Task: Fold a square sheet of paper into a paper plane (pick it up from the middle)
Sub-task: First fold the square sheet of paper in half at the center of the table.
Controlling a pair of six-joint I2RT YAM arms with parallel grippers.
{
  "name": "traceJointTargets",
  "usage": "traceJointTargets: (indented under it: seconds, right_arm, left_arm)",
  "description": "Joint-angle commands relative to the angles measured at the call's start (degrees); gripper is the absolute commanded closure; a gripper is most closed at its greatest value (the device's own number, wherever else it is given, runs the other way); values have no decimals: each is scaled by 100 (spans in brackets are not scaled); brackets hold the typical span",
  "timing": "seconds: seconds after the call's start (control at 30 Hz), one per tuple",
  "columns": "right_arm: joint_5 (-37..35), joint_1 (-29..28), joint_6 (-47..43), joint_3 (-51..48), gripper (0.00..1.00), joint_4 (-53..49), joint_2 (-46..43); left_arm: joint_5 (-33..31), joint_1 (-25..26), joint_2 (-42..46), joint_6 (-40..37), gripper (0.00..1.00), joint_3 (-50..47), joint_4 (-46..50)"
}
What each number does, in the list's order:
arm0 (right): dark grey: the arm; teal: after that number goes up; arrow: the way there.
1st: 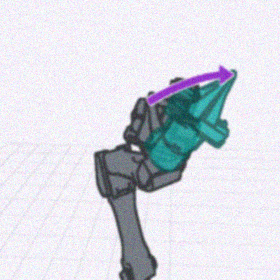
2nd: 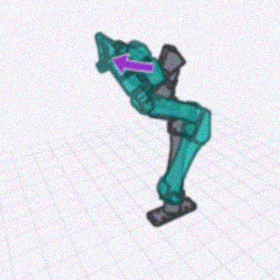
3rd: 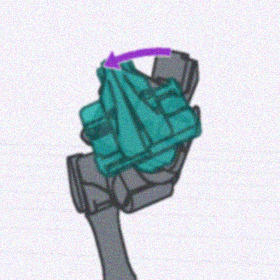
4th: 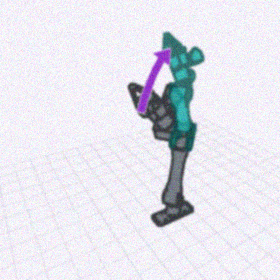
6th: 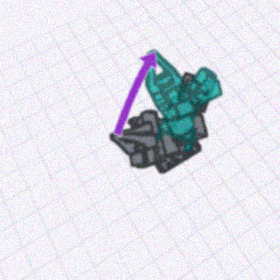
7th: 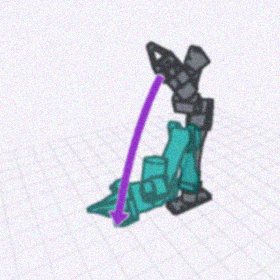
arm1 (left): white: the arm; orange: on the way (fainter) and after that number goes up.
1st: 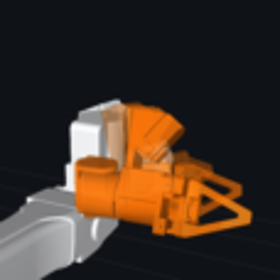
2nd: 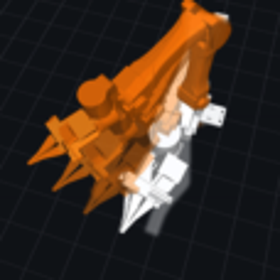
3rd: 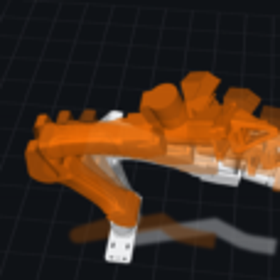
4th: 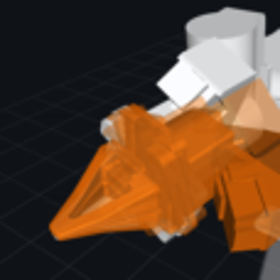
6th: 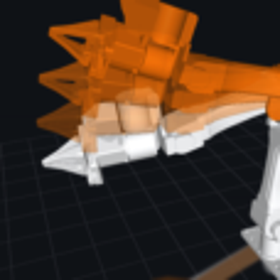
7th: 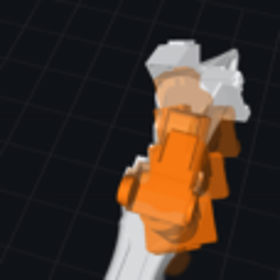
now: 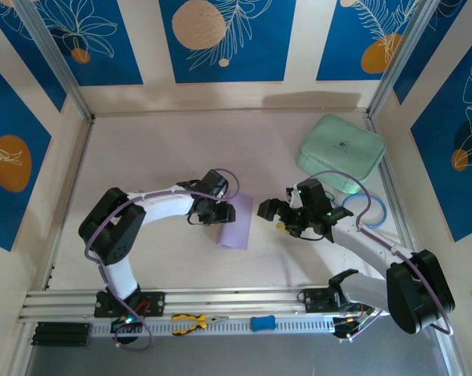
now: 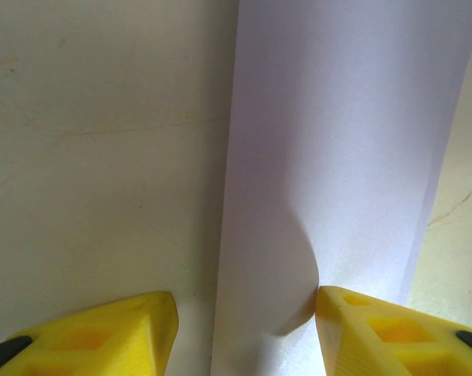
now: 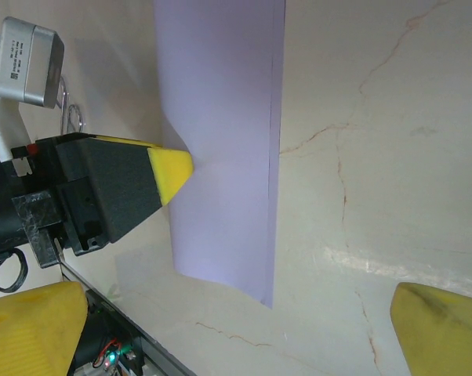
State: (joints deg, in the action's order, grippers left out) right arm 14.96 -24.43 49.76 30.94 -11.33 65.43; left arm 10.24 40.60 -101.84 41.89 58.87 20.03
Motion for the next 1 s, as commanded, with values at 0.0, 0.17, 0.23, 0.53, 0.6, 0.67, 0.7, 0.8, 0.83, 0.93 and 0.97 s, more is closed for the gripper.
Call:
traceJointTargets:
  seconds: [0.0,0.17,0.23,0.53,0.6,0.67,0.7,0.8,0.83,0.93,0.97]
  right_arm:
    - [-15,14,-61,-1,0,-106,-77]
    - [2,42,-81,59,0,-131,-81]
    - [13,42,-64,50,0,-131,-92]
    - [8,43,-42,-11,0,-94,-102]
    - [5,37,-36,-17,0,-91,-93]
    - [-2,43,-41,-10,0,-88,-87]
    - [-2,43,-44,-11,0,-91,-83]
    - [7,45,-49,-8,0,-88,-56]
    - [7,47,-46,-9,0,-85,-49]
    - [7,50,-52,0,0,-80,-26]
    - [7,57,-48,7,0,-75,-14]
  left_arm:
    - [-50,-57,-318,20,47,51,34]
    - [-109,-54,-275,10,47,12,57]
    - [-119,-59,-262,-6,47,17,58]
    - [-125,-59,-275,-99,46,34,98]
    - [-112,-57,-299,-119,46,53,105]
    - [-111,-56,-326,-169,46,94,138]
    - [-110,-55,-344,-197,46,114,165]
    - [-96,-54,-397,-266,46,168,229]
    - [-84,-58,-413,-274,46,179,227]
    - [-135,-58,-450,-276,46,204,287]
    - [-137,-58,-459,-271,46,215,284]
